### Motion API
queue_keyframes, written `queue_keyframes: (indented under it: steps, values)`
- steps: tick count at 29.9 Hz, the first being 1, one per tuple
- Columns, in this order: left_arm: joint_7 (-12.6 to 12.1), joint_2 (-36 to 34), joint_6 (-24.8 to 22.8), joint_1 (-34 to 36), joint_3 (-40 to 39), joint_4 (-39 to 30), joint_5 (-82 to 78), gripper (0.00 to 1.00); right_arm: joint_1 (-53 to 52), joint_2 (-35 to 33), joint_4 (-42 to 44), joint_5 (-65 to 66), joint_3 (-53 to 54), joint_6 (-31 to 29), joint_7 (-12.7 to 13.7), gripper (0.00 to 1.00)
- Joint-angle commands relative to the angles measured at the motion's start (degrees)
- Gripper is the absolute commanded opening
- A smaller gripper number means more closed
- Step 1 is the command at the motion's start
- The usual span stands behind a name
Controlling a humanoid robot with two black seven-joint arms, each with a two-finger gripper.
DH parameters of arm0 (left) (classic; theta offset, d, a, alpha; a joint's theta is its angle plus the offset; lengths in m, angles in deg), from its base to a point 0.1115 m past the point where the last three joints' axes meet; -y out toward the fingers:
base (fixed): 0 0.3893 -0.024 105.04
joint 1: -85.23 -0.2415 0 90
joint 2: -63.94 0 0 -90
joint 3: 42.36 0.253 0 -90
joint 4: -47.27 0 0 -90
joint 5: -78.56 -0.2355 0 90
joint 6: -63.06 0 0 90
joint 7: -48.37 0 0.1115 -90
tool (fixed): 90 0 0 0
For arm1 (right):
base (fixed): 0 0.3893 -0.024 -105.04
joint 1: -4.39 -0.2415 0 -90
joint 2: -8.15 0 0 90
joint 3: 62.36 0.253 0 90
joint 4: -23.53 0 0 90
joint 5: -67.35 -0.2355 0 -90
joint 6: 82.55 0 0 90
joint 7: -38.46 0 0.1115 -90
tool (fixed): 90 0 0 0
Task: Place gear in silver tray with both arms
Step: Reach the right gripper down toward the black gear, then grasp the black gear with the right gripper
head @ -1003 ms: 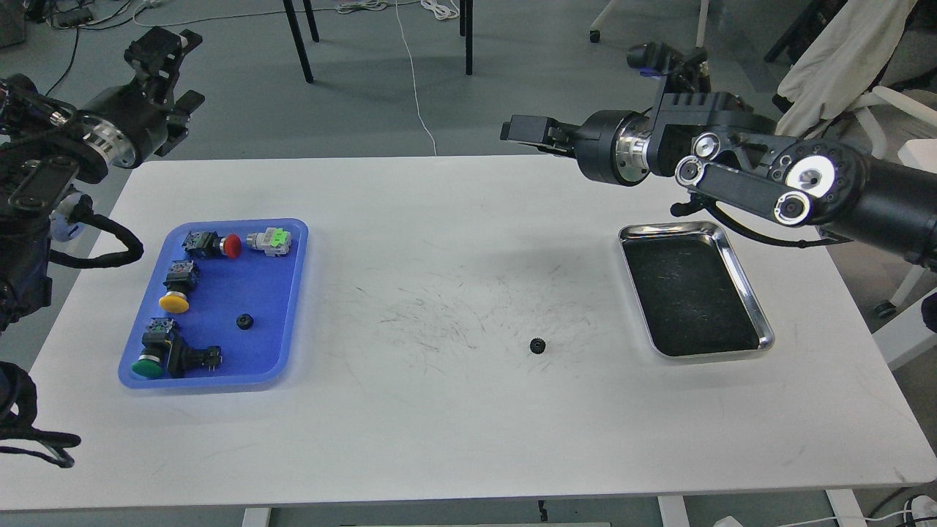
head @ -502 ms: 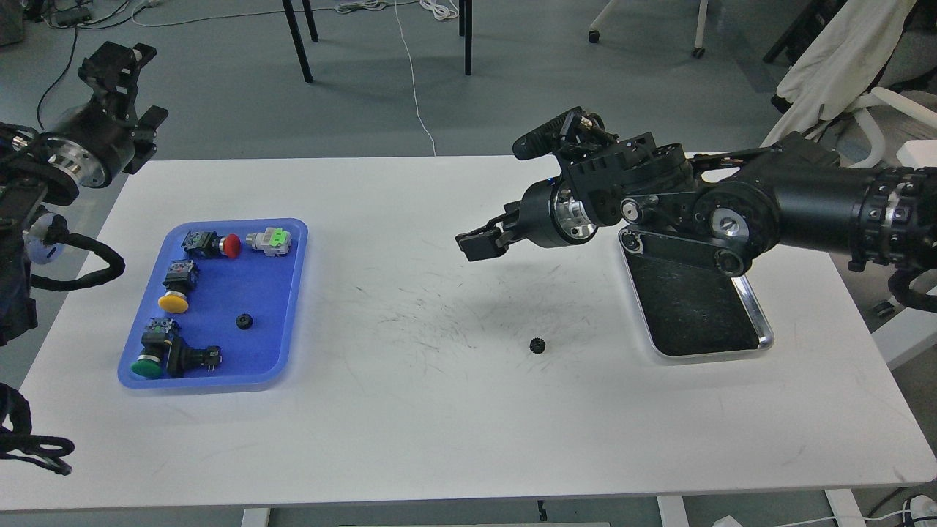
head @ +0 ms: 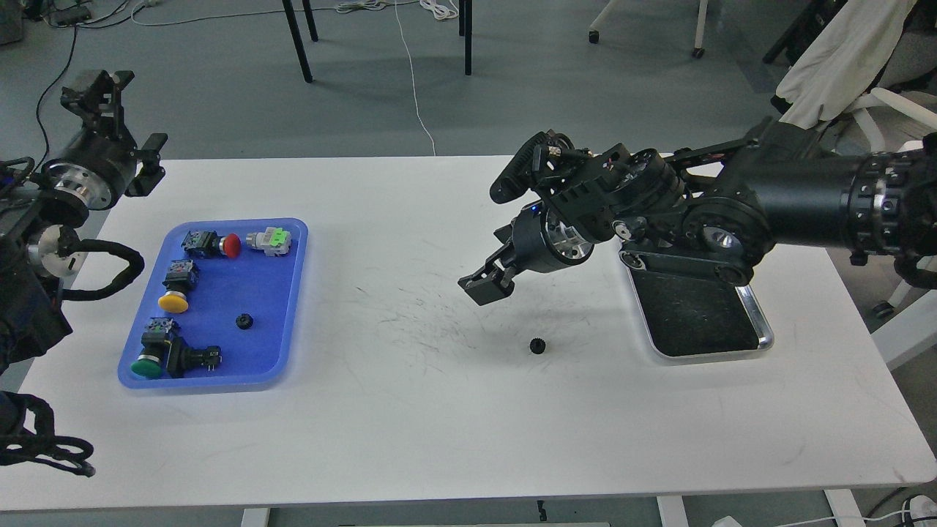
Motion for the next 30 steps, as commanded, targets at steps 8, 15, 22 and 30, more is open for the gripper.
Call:
queue_keyframes:
  steps: [8, 15, 22, 30]
  values:
    - [0.21, 1.39, -0.02, 0.17, -0.35, -0.06, 0.86, 0.97, -2.54, 1.11, -0.37, 5.16, -6.00, -0.09, -5.94, 0.86]
    - [0.21, 3.59, -0.02, -0.36, -0.27, 0.38, 2.18, 0.97, -3.77, 0.85, -2.65, 6.30, -8.99, -0.18, -9.45, 0.85]
    - [0.29, 3.77, -0.02, -0.36, -0.27, 0.46, 2.26, 0.97, -4.57, 0.76, -3.63, 7.62, -14.00, -0.18, -12.89, 0.82]
    - [1.52, 3.76, -0.02, -0.45, -0.27, 0.46, 3.14, 0.97, -2.72, 0.67, -1.17, 5.52, -14.10, -1.75, -12.89, 0.83]
